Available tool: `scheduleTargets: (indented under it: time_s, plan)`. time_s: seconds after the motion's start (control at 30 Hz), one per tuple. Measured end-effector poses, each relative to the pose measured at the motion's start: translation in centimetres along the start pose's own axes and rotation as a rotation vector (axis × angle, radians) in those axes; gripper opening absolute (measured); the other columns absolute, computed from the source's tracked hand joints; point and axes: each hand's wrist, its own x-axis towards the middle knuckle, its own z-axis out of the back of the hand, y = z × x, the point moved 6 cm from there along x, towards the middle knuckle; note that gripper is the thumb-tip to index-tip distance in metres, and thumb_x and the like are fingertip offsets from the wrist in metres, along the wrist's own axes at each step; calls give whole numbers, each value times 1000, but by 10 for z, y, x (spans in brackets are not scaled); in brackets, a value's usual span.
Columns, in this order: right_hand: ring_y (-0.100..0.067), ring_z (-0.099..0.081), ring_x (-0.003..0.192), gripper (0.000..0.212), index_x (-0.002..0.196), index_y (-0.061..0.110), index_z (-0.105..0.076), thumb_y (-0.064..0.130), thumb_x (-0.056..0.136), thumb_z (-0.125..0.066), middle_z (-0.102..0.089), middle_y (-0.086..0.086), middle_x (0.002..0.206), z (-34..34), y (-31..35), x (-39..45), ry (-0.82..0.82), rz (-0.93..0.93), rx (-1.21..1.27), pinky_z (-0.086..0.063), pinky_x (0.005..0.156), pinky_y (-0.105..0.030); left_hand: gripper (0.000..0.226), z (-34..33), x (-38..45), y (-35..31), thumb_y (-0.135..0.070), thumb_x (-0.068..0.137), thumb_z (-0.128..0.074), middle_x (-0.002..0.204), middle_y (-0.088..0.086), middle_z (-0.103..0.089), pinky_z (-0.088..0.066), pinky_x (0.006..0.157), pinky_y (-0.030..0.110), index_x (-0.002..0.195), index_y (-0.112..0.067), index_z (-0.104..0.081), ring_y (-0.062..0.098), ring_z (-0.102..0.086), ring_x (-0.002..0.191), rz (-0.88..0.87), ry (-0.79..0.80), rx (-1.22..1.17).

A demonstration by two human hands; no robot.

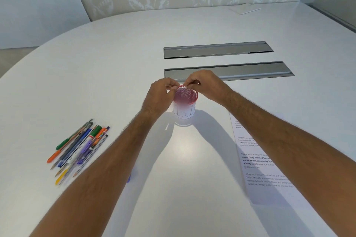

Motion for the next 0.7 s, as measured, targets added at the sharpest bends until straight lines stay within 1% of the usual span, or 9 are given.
scheduleTargets:
  time_s: [0.1,0.27,0.33,0.4,0.47,0.5,0.57,0.63,0.7]
  plan:
    - [5,-62,73,8,99,11,-82,11,91,-80,-71,8,82,2,-1,-2,-27,-15,33,-43,65,-5,12,1,0,4,-14,99,-70,105,2,-79,-59,88,31,108,-12,-78,17,-71,93,16,-2,-17]
    - [-12,-66,84,14,104,10,-81,3,96,-72,-75,0,94,1,5,-10,-36,6,45,-51,76,-21,6,3,-5,5,-17,92,-79,91,1,-77,-57,78,27,93,-12,-75,18,-70,82,26,-14,-64]
    - [-17,-68,90,15,105,10,-80,4,97,-69,-78,-4,99,-1,11,-15,-37,47,16,-54,87,-30,4,3,-9,3,-16,93,-78,90,0,-77,-56,77,23,93,-14,-75,15,-69,80,19,-17,-83]
    - [-22,-70,97,15,107,11,-79,7,100,-67,-79,-4,104,-3,13,-19,-60,69,-32,-47,101,-40,3,2,-13,1,-10,94,-75,96,3,-78,-54,78,19,97,-12,-76,16,-69,83,-4,-23,-87]
    - [-22,-71,101,15,111,15,-78,14,102,-66,-81,-1,106,-3,16,-24,-113,69,-74,-34,109,-40,7,3,-19,-1,-6,94,-74,98,3,-79,-47,71,5,99,-10,-78,12,-68,80,-19,-41,-83]
    - [-22,-72,102,16,113,17,-77,16,103,-65,-81,0,107,-4,16,-26,-139,74,-93,-29,110,-39,7,3,-21,-1,-7,93,-75,95,3,-79,-46,68,3,98,-10,-78,9,-67,78,-19,-51,-102]
    - [-22,-70,109,22,118,19,-75,12,105,-60,-80,1,113,-7,19,-32,-160,80,-156,-22,116,-42,7,3,-27,-1,-7,92,-77,92,1,-79,-47,69,2,97,-11,-79,4,-70,78,-23,-65,-133]
    - [-22,-68,119,33,132,21,-69,7,106,-55,-78,0,123,-11,19,-39,-159,43,-201,-15,122,-45,12,4,-33,-1,-3,93,-73,94,0,-80,-49,74,2,100,-10,-80,5,-72,81,-36,-69,-151]
    - [-23,-70,120,34,138,20,-65,10,108,-53,-78,-2,126,-12,18,-48,-205,43,-209,-10,125,-48,11,4,-42,1,-3,93,-74,93,-1,-80,-51,76,5,100,-10,-79,3,-73,79,-41,-81,-169]
